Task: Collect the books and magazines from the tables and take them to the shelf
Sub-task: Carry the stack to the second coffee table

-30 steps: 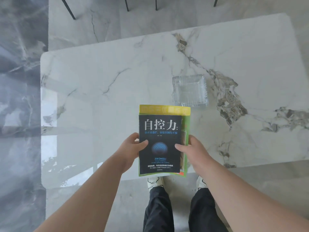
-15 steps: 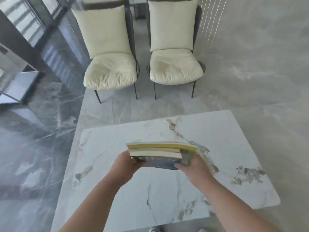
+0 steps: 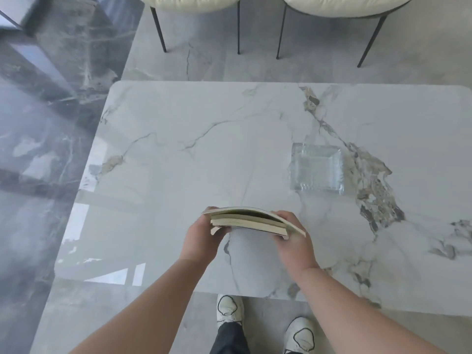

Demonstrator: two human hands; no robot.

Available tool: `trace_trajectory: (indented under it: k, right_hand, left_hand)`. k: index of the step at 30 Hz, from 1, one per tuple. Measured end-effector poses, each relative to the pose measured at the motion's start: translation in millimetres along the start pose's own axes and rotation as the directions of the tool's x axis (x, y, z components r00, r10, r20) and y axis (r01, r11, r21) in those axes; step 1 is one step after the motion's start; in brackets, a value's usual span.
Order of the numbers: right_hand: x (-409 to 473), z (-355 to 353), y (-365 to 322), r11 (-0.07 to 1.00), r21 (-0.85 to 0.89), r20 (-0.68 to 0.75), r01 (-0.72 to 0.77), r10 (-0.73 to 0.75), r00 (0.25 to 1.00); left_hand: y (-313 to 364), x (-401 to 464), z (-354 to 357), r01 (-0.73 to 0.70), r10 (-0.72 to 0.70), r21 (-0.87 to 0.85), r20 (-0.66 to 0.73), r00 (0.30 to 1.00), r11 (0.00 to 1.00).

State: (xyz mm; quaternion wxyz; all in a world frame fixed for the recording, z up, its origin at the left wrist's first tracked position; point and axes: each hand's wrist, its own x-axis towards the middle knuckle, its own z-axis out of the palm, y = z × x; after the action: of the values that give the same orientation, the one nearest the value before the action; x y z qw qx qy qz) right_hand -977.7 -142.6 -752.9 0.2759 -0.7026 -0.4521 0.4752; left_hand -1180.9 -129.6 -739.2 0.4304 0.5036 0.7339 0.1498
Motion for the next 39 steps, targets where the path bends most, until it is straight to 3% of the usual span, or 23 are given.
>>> trace_trajectory:
  k: [6,11,15,20,26,29,32,39]
  right_hand:
    - [-10.2,-12.3,-34.6,0.995,0.027,0.006,-0.096,0.096,0.995]
    - [-61.2,-106.5,-174.2,0.979,0.202,0.076,-0.018,0.003,0.997]
    - [-133.6,-219.4,-308.6,0.961,0.262,0.014,0.091,-0.099,0.995]
    - [-226.0,-349.4,-421.4,0.934,0.268,-0.177,0.234,-0.192,0.965]
    - [-338.0,-473.1,-453.8,0.896,0.226,-0.483,0.382,-0.238,0.843]
    - [-396.5,-531.1,-439.7,0.877,0.194,-0.633,0.440,-0.230,0.739]
    - [-446.6,-581.4,-411.6,0.854,0.201,-0.748,0.480,-0.182,0.638]
    - [-531.4,-692.5,-307.8,0.856,0.165,-0.895,0.490,-0.079,0.440]
  left_hand:
    - [31.6,-6.8,-28.7,0.009,-0.009,0.010,0.037,0.999,1.000]
    - [154.1,-56.7,-134.2,-0.149,0.145,0.030,0.104,0.984,0.988]
    - [292.6,-117.2,-222.7,-0.342,0.361,-0.127,0.175,0.916,0.931]
    - [456.9,-201.3,-270.7,-0.524,0.634,-0.379,0.277,0.722,0.763]
    - [597.5,-289.7,-235.6,-0.595,0.801,-0.536,0.415,0.432,0.599]
    - [661.0,-341.5,-191.8,-0.616,0.842,-0.589,0.471,0.264,0.523]
    - [711.1,-394.0,-138.8,-0.636,0.852,-0.613,0.504,0.141,0.468]
    - [780.8,-494.7,23.7,-0.608,0.798,-0.638,0.603,-0.012,0.472]
